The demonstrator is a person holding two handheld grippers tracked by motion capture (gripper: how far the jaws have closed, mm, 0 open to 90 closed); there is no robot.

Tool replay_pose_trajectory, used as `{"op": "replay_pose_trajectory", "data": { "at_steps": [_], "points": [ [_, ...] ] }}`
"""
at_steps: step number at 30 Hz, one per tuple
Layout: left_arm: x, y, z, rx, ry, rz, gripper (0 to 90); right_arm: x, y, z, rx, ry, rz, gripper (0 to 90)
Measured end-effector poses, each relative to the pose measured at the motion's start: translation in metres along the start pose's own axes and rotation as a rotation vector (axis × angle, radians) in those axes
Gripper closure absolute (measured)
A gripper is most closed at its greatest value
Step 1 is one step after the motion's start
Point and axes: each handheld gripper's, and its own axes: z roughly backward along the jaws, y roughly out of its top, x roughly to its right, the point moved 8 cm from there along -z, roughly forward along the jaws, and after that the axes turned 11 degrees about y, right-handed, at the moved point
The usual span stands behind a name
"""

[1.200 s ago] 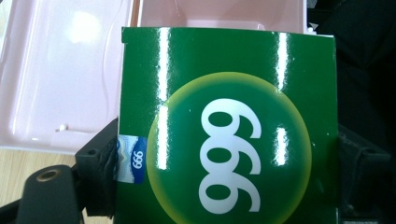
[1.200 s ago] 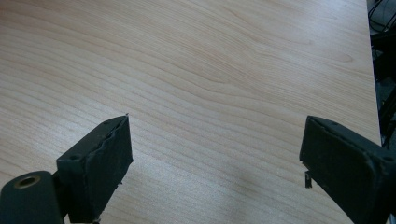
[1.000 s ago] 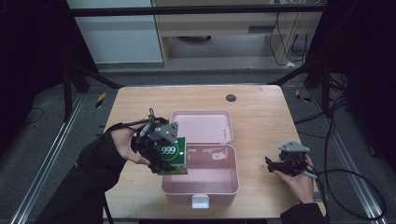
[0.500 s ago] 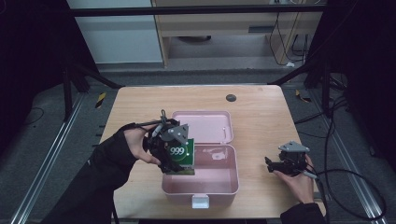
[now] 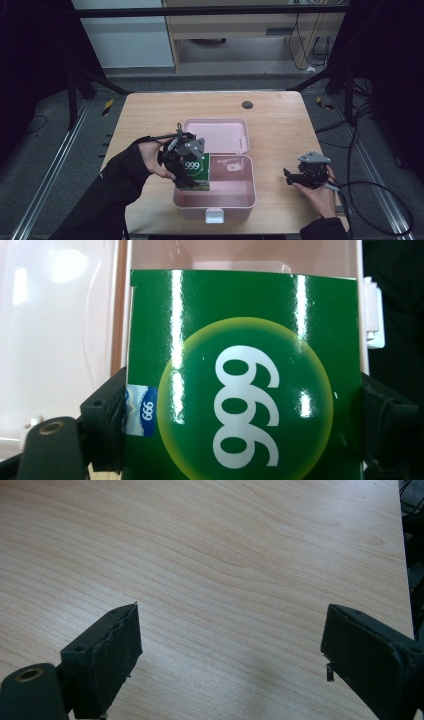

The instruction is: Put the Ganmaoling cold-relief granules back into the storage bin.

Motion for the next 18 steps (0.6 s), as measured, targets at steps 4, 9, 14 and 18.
{"op": "replay_pose_trajectory", "data": {
  "at_steps": [4, 9, 14, 18],
  "points": [
    [0.002, -0.004, -0.007, -0.007, -0.004, 0.003, 14.6, -0.001, -0.001, -0.001, -0.005, 0.001, -0.002, 9.6],
    [0.004, -0.007, -0.016, -0.013, -0.013, 0.002, 14.6, -0.001, -0.001, -0.001, -0.007, 0.002, 0.000, 9.6],
    [0.006, -0.012, -0.024, -0.026, -0.014, 0.003, 14.6, -0.001, -0.001, -0.001, -0.008, 0.003, -0.003, 9.6],
    [0.008, -0.015, -0.030, -0.030, -0.018, 0.006, 14.5, -0.001, -0.001, -0.002, -0.012, 0.003, 0.001, 9.6]
  ]
}}
